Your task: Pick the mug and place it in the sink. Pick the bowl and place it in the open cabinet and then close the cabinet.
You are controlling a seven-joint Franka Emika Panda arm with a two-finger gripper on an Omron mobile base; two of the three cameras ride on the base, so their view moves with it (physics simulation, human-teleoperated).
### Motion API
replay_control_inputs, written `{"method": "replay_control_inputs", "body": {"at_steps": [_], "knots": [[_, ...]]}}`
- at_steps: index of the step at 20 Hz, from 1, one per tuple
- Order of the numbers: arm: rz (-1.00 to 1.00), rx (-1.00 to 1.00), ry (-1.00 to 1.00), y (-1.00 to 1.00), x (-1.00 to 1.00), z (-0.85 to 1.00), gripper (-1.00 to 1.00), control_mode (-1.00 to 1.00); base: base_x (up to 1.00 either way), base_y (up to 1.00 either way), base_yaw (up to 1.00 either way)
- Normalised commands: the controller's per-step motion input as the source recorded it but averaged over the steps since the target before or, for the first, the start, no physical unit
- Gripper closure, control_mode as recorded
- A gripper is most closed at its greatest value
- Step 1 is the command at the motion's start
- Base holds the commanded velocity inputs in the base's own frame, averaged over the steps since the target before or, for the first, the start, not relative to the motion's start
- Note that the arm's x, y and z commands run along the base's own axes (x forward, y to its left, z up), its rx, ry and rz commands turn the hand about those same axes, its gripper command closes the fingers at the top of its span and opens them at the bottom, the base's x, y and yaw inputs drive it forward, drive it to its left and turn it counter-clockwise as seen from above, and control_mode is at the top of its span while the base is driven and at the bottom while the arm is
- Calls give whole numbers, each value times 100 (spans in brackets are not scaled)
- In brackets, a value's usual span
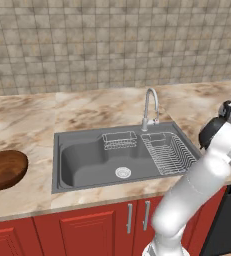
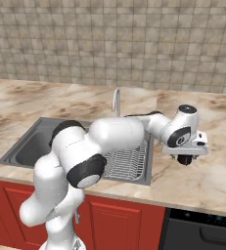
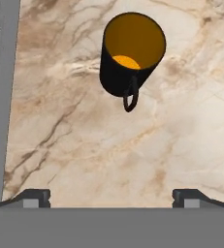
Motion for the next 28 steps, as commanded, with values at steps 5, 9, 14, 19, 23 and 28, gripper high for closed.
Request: {"method": "replay_control_inputs", "body": {"at_steps": [5, 9, 14, 19, 23, 28], "knots": [[2, 1, 15, -26, 34, -14, -100, -100, 0, 0, 0], [4, 1, 16, -29, 36, -16, -100, -100, 0, 0, 0], [2, 0, 13, -16, 35, -19, -100, -100, 0, 0, 0], [8, 1, 3, -18, 21, -16, -100, -100, 0, 0, 0], [8, 13, 0, -28, 2, -27, -100, -100, 0, 0, 0], [5, 7, 0, -6, 1, -38, -100, -100, 0, 0, 0]]}}
